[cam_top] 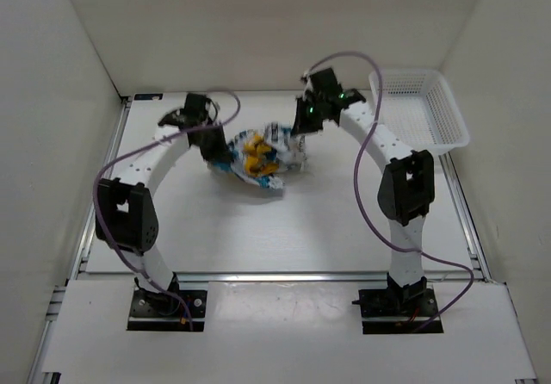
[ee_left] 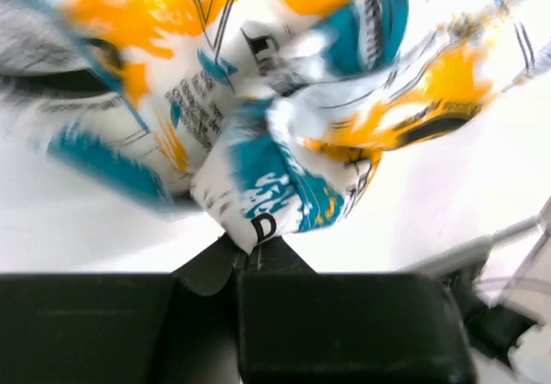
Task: Fold and stack the shorts
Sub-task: Flatten the shorts out
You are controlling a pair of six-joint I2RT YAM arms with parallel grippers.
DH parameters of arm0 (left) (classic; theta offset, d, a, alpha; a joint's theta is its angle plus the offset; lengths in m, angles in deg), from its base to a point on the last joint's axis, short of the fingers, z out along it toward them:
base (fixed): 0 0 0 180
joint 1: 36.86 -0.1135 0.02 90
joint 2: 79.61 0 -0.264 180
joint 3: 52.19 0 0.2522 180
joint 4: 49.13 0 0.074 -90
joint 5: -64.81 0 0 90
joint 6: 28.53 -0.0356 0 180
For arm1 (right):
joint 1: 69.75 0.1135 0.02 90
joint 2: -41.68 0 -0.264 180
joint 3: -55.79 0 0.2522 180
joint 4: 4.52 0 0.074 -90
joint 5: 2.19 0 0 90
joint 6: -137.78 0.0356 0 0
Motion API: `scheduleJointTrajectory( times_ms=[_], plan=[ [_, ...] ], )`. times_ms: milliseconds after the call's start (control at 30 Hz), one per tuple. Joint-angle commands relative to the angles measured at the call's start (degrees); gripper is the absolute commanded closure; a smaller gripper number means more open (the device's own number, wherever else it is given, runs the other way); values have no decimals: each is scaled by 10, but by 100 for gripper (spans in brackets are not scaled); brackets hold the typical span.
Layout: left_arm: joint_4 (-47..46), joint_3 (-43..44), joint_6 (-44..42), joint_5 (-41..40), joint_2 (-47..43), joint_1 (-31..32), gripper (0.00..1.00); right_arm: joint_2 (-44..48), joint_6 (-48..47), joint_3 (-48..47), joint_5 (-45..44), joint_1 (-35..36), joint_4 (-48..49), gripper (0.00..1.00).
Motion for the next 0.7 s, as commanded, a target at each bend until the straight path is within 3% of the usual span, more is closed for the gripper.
scheduleJointTrajectory(
  times_ms=[0, 67, 100, 200, 300, 333, 400, 433, 467, 500, 533, 567, 600, 633, 667],
  plan=[
    [119, 240, -74, -84, 36, -30, 90, -30, -13, -217, 4, -55, -39, 100],
    [193, 411, -88, -84, 83, -42, 90, -53, -13, -373, 10, -76, -65, 100],
    [209, 459, -88, -84, 91, -50, 90, -59, -13, -403, 10, -81, -70, 100],
    [220, 542, -82, -62, 77, -60, 90, 15, -25, -372, 17, -99, -51, 100],
    [176, 467, -81, -29, 1, -60, 90, 135, -54, -209, -23, -99, 2, 100],
    [168, 437, -76, -22, -21, -60, 90, 197, -64, -117, -36, -99, 27, 100],
    [145, 335, -76, -5, -86, -53, 88, 258, -70, -20, -91, -99, 48, 100],
    [140, 298, -76, 1, -107, -43, 82, 320, -70, 81, -113, -99, 66, 100],
    [134, 220, -76, 13, -148, -29, 65, 352, -70, 137, -139, -93, 77, 100],
    [126, 177, -76, 26, -168, -23, 28, 414, -63, 190, -171, -93, 93, 92],
    [126, 136, -76, 38, -185, -17, 16, 445, -50, 242, -227, -93, 99, 81],
    [126, 65, -76, 44, -216, -8, 7, 472, -41, 333, -251, -98, 100, 51],
    [126, 34, -76, 37, -229, -8, 0, 519, -29, 370, -273, -98, 100, 41],
    [126, 11, -76, 31, -240, -8, 0, 541, -14, 421, -282, -118, 92, 32],
    [126, -14, -76, 22, -255, -8, 0, 558, -5, 437, -282, -126, 84, 32]
  ],
)
